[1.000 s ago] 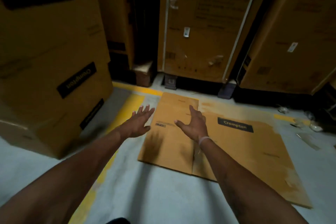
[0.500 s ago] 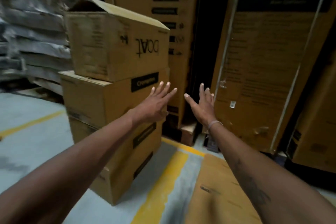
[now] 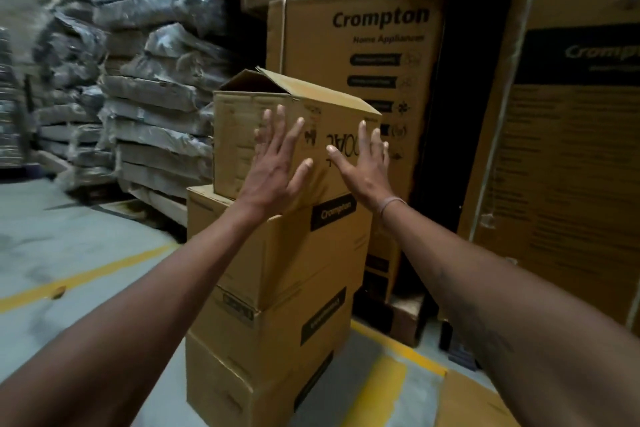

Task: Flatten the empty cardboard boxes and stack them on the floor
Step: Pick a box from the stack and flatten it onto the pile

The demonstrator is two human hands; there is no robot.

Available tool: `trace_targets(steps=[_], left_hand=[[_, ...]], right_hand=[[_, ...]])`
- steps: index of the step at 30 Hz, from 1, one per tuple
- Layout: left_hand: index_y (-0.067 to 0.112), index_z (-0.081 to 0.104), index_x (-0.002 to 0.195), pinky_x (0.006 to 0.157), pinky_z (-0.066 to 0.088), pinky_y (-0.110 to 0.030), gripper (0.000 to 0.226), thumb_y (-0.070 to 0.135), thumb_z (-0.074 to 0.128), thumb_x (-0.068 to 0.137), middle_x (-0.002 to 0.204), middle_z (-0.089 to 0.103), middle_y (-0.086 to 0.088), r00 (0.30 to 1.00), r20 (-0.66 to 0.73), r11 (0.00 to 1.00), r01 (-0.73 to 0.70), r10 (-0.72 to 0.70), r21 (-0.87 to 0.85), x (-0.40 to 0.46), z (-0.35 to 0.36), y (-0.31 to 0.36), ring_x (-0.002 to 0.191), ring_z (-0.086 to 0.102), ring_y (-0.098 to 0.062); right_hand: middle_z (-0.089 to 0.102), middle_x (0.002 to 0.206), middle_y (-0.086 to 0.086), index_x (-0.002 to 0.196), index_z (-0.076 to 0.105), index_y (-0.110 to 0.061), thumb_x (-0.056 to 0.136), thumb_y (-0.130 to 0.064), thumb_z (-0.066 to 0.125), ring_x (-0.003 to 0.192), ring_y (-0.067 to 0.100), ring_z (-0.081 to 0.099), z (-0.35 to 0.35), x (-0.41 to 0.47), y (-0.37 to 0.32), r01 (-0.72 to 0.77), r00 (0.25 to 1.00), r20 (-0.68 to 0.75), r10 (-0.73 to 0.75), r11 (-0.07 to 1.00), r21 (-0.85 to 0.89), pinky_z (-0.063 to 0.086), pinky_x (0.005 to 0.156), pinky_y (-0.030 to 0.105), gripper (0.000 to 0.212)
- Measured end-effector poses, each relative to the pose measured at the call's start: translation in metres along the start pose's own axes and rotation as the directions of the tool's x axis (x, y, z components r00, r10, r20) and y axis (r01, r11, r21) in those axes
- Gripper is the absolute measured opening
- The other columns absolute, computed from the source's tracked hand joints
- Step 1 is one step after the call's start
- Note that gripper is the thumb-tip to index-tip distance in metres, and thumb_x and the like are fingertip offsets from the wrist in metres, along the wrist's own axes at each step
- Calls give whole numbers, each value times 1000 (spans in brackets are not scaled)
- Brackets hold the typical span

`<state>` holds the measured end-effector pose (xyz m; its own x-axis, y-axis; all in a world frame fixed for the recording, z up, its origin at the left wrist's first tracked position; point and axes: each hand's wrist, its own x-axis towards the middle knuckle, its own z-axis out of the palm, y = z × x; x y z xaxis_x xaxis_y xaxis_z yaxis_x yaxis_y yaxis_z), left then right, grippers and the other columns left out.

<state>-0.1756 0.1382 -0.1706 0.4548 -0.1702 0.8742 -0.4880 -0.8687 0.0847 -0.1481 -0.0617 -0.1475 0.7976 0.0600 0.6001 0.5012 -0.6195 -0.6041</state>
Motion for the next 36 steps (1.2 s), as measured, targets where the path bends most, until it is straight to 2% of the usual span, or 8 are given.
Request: trace_targets(steps=[9,13,16,18,21,24,31,36], left_hand=[[36,-1,165,123,-1,-67,69,53,34,107,171,-23,-5,859,-135,848,443,-494,-290,59,-20,-88,155,-24,-34],[46,-15,160,120,14,-72,86,66,43,100,166,-30,-16,664,77,549,673,-744,-496,84,-24,-127,155,-11,-47],[44,-22,158,111,38,-66,103,81,45,88,171,7,-18,600,255,336,695,-758,-636,85,-24,-142,154,21,-45],[44,-12,160,102,48,-59,105,83,51,86,168,25,-16,618,308,317,694,-723,-647,84,-21,-148,147,38,-42],[43,22,158,98,53,-61,120,98,63,60,157,46,-10,671,261,423,673,-694,-607,89,-13,-153,136,53,-38],[37,39,150,93,57,-56,98,88,66,70,143,56,-6,772,216,547,589,-598,-595,91,-17,-111,123,61,-29],[31,41,150,91,59,-40,84,60,79,81,142,57,0,867,250,569,476,-430,-671,97,-9,-6,127,59,-21],[37,33,153,106,51,-55,106,75,82,67,152,47,-1,918,207,601,379,-337,-703,102,-12,76,137,50,-25]], right_hand=[[-13,173,-5,163,-3,-44,92,-76,49,156,36,-20,42,76,-104,224,975,23,-223,971,-85,10,124,65,94],[0,173,0,162,5,-47,90,-69,61,154,48,-18,51,96,-110,227,973,94,-211,943,-241,18,116,73,95],[24,164,9,161,24,-43,94,-59,64,152,56,-4,51,103,-99,237,969,115,-218,951,-200,24,119,71,80],[35,155,13,158,34,-38,95,-57,63,150,55,12,47,107,-93,264,962,118,-246,949,-173,25,120,67,72],[44,143,12,152,44,-32,93,-54,66,139,46,38,33,111,-82,262,965,49,-258,955,-136,40,114,58,66],[45,136,12,145,48,-33,89,-58,68,126,35,49,6,109,-66,174,981,-75,-178,983,-50,51,104,46,65],[68,126,-1,134,62,-27,68,-55,91,119,18,63,-98,77,-36,117,993,-4,-117,993,-21,54,102,36,78],[60,143,1,148,55,-25,70,-45,93,130,18,57,-174,21,-16,88,994,-79,-82,993,83,51,109,38,89]])
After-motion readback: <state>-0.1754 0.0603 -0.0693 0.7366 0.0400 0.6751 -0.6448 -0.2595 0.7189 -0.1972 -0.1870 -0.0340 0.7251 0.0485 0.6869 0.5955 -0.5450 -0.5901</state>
